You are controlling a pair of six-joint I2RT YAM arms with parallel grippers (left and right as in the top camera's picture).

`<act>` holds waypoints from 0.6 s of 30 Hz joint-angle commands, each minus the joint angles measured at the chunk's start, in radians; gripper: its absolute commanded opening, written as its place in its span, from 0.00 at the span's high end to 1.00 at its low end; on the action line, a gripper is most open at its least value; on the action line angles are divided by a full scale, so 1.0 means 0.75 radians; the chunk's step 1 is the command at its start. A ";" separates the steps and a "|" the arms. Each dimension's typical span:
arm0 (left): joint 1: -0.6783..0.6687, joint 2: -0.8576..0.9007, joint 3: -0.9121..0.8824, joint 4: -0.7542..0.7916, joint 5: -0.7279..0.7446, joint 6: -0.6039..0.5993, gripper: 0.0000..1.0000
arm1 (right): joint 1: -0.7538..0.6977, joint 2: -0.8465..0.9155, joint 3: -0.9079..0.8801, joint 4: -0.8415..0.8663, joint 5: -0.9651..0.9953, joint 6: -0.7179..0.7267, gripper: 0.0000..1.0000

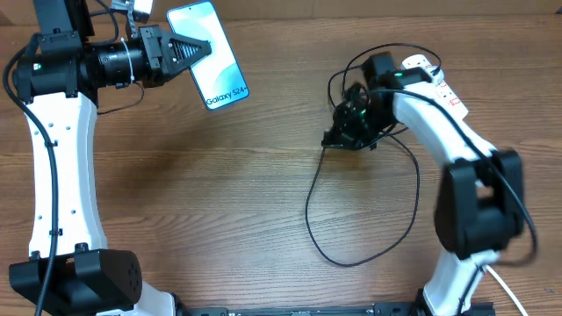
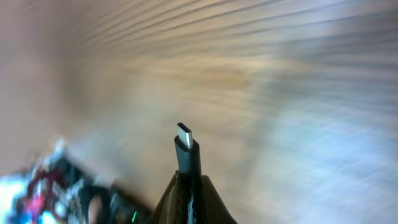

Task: Plug charger to phone and switch on socket
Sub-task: 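Lift the connector and move it toward the phone's bottom edge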

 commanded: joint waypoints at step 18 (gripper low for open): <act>-0.088 -0.017 0.006 0.101 0.086 -0.174 0.96 | 0.309 -0.603 0.045 -0.049 -0.341 -0.507 0.96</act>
